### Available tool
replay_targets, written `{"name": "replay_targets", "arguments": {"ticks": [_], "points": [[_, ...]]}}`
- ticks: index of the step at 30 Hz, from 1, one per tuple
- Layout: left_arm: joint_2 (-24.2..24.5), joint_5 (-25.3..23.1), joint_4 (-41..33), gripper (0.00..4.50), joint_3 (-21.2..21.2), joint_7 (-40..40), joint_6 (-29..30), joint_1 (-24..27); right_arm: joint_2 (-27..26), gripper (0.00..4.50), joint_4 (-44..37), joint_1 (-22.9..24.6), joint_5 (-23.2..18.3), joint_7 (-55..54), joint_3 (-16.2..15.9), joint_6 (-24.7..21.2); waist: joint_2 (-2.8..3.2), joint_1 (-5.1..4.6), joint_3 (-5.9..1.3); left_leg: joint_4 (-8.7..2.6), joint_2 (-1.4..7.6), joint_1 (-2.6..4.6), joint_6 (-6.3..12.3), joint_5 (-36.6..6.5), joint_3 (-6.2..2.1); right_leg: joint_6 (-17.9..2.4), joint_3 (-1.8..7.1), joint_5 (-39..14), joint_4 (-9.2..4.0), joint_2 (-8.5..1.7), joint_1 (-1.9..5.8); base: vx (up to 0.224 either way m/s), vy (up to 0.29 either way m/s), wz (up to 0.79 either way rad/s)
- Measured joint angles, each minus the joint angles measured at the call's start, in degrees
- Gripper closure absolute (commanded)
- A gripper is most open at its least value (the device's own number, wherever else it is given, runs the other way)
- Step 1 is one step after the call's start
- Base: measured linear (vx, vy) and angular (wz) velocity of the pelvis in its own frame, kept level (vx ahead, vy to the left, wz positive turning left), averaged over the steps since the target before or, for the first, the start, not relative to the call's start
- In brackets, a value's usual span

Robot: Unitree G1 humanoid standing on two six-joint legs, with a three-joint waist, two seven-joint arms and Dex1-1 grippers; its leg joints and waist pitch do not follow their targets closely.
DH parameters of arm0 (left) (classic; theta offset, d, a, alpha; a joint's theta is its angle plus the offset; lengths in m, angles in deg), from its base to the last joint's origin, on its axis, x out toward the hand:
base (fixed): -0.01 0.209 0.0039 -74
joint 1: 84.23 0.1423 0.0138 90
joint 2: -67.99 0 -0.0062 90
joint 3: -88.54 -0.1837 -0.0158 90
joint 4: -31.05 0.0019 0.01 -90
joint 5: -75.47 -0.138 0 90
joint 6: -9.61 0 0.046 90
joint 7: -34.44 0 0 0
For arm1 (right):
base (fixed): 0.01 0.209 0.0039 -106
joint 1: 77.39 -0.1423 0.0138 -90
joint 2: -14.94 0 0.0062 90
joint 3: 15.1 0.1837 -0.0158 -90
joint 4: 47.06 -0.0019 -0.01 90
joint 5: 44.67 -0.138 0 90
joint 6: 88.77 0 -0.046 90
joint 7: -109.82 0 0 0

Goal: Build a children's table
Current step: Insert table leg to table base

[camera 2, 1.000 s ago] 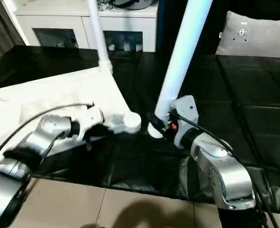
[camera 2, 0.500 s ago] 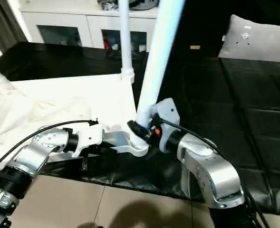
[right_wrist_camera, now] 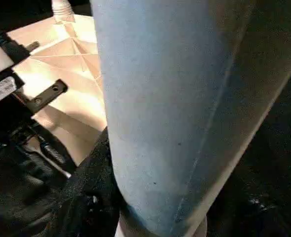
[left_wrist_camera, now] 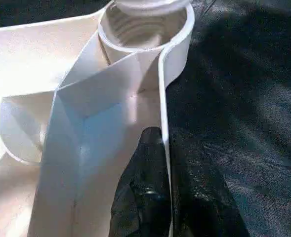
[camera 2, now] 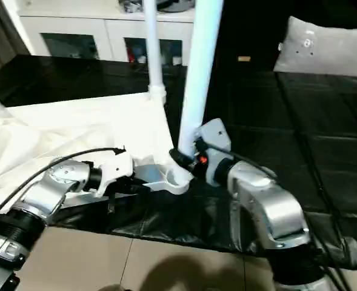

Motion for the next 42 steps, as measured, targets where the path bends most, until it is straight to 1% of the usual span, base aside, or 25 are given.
{"name": "replay_targets", "arguments": {"ticks": [4, 5, 6, 7, 8, 9, 11, 13, 17, 20, 27, 36, 38, 41, 42], "points": [[0.03, -0.03, 0.13, 4.50, 0.09, 0.28, 0.06, 0.00, -0.60, 2.62, 0.60, 0.00, -0.01, -0.11, -0.21, 0.16, 0.00, -0.07, 0.00, 0.03, 0.01, 0.02, -0.01, 0.01, 0.01, -0.03, 0.00, 0.02, 0.02, 0.01, -0.01, 0.000, 0.000, 0.00], [-0.04, 0.07, 0.13, 4.05, 0.31, 0.19, 0.58, -0.01, -0.86, 2.62, 0.61, 0.00, -0.01, -0.12, -0.17, 0.19, 0.00, -0.15, 0.00, 0.04, 0.01, 0.01, -0.01, 0.01, 0.01, -0.03, 0.00, 0.02, 0.02, 0.01, -0.01, 0.000, 0.000, 0.00], [-0.13, 0.33, 0.13, 3.93, 0.53, 0.07, 1.31, -0.04, -1.13, 2.62, 0.62, -0.01, -0.03, -0.14, -0.15, 0.27, 0.01, -0.23, 0.00, 0.04, 0.01, 0.02, -0.01, 0.01, 0.01, -0.03, 0.00, 0.02, 0.01, 0.01, -0.01, 0.000, 0.000, 0.00], [-0.42, 1.16, 0.20, 3.93, 1.27, -0.05, 2.14, -0.03, -1.42, 2.62, 0.69, -0.02, -0.04, -0.17, -0.12, 0.46, 0.02, -0.30, 0.01, 0.04, 0.01, 0.02, -0.01, 0.01, 0.01, -0.03, 0.00, 0.03, 0.02, 0.00, -0.01, 0.000, 0.000, 0.00], [-1.34, 2.99, 0.10, 3.93, 2.64, 0.17, 2.24, -0.16, -1.54, 2.62, 0.96, -0.02, -0.05, -0.23, -0.12, 0.69, -0.08, -0.33, 0.04, 0.07, 0.02, 0.03, -0.02, 0.01, 0.01, -0.06, -0.04, 0.04, 0.02, 0.00, -0.03, 0.000, 0.000, 0.00], [-1.64, 3.52, -0.14, 3.88, 2.95, 0.29, 2.19, -0.32, -1.63, 2.62, 1.04, -0.02, -0.04, -0.37, -0.13, 0.73, -0.17, -0.33, 0.03, 0.10, 0.03, 0.06, -0.02, 0.01, 0.01, -0.09, -0.06, 0.06, 0.02, 0.01, -0.03, 0.000, 0.000, 0.00], [-1.66, 4.31, -0.22, 3.59, 3.15, 0.53, 2.20, -0.34, -2.11, 2.62, 1.04, -0.02, -0.05, -0.74, -0.14, 1.10, -0.20, -0.47, 0.03, 0.11, 0.02, 0.03, -0.01, 0.01, 0.00, -0.10, -0.05, 0.07, 0.00, 0.01, -0.03, 0.000, 0.000, 0.00], [-1.61, 4.38, -0.23, 3.48, 3.30, 0.98, 2.26, -0.34, -2.14, 2.62, 1.04, -0.02, -0.05, -0.83, -0.14, 1.51, -0.29, -0.61, 0.05, 0.10, 0.02, 0.02, -0.01, 0.01, 0.00, -0.09, -0.05, 0.06, 0.00, 0.01, -0.03, 0.000, 0.000, 0.00], [-0.89, 4.36, -1.05, 3.48, 3.31, 0.90, 3.47, 0.24, -2.16, 2.62, 1.05, -0.02, -0.04, -0.71, -0.13, 1.91, -0.40, -0.82, 0.08, 0.09, 0.03, 0.02, -0.01, 0.01, 0.00, -0.08, -0.05, 0.05, 0.00, 0.02, -0.03, 0.000, 0.000, 0.00], [0.17, 4.28, -1.10, 3.48, 3.26, 0.67, 4.53, 0.84, -2.01, 2.62, 1.78, -0.25, -0.01, -0.40, -0.10, 2.12, -0.61, -1.01, 0.17, 0.08, 0.07, -0.03, -0.01, 0.01, 0.00, -0.08, -0.04, 0.06, 0.02, 0.06, -0.03, 0.000, 0.000, 0.00], [0.57, 4.31, -1.78, 3.48, 3.17, 0.72, 7.01, 1.18, -1.67, 2.62, 2.79, -0.41, 0.20, 0.32, -0.11, 2.68, -0.81, -0.79, 0.14, 0.10, 0.07, 0.05, -0.01, 0.01, 0.02, -0.09, -0.04, 0.06, -0.01, 0.05, -0.03, 0.000, 0.000, 0.00], [-0.29, 3.59, 0.04, 3.48, 3.07, 3.09, 5.68, 0.57, -1.37, 2.62, 4.65, -2.12, 1.01, 0.53, -0.21, 3.91, -0.89, -0.82, 0.10, 0.11, 0.06, 0.04, -0.02, 0.02, 0.03, -0.09, -0.04, 0.07, 0.04, 0.05, 0.02, 0.000, 0.000, 0.00], [-0.34, 3.14, 0.49, 3.77, 2.98, 3.08, 5.20, 0.34, -1.36, 2.62, 5.08, -2.33, 1.13, 0.61, -0.26, 4.00, -0.90, -0.82, 0.10, 0.11, 0.06, 0.05, -0.02, 0.02, 0.01, -0.07, -0.04, 0.07, 0.03, 0.05, 0.04, 0.000, 0.000, 0.00], [-0.26, 2.75, 0.83, 3.87, 2.32, 3.06, 4.52, 0.16, -1.36, 2.62, 6.06, -2.76, 1.32, 0.79, -0.48, 4.15, -0.92, -0.83, 0.08, 0.11, 0.06, 0.07, -0.03, 0.02, 0.02, -0.01, -0.04, 0.04, 0.03, 0.05, 0.08, 0.000, 0.000, 0.00], [-0.24, 2.69, 0.84, 3.96, 2.29, 3.07, 4.51, 0.13, -1.35, 2.62, 6.66, -3.09, 1.39, 0.93, -0.57, 4.16, -0.93, -0.82, 0.08, 0.11, 0.06, 0.07, -0.04, 0.03, 0.01, -0.01, -0.04, 0.05, 0.04, 0.05, 0.08, 0.000, 0.000, 0.00]]}}
